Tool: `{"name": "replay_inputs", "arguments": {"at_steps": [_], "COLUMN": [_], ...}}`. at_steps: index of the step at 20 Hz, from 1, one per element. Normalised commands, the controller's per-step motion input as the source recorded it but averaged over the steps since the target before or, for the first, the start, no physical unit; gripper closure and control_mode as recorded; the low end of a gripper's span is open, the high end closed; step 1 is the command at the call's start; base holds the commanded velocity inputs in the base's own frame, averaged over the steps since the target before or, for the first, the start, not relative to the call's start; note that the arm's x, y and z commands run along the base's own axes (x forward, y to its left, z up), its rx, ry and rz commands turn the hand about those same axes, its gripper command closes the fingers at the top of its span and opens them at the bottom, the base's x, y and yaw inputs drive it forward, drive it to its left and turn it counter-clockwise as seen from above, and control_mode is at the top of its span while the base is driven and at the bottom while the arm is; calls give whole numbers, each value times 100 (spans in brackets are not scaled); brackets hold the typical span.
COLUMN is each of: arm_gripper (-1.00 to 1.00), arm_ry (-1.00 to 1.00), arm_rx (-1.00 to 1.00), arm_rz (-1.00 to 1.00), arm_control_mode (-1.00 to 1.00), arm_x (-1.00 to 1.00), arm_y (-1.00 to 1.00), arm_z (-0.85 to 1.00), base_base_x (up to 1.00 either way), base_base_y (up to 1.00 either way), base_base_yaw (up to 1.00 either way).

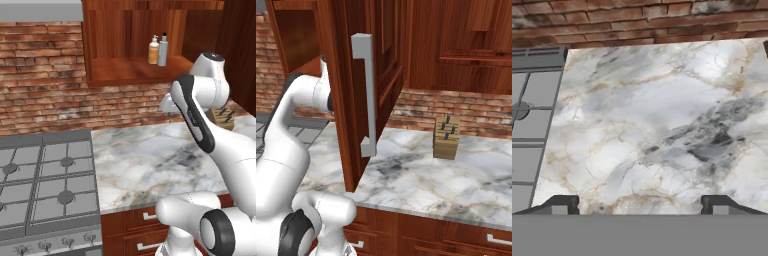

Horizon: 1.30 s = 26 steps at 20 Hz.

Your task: Locate and retrieve the soap dispenser and soap dispenser from the cabinet. Place them next to the sink.

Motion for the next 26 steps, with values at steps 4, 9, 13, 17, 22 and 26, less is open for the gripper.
{"name": "replay_inputs", "arguments": {"at_steps": [4,9,13,17,22,26], "arm_gripper": [-100,-100,-100,-100,-100,-100], "arm_ry": [-16,-10,-3,-3,-16,-22], "arm_rx": [0,-7,-10,-9,-1,0], "arm_rz": [0,-2,-8,-5,-3,-4], "arm_control_mode": [-100,-100,-100,-100,-100,-100], "arm_x": [-18,-7,-2,-3,-23,-18], "arm_y": [8,12,16,0,-1,0], "arm_z": [18,32,29,34,29,27], "base_base_x": [0,0,0,0,0,0], "base_base_y": [0,0,0,0,0,0], "base_base_yaw": [0,0,0,0,0,0]}}
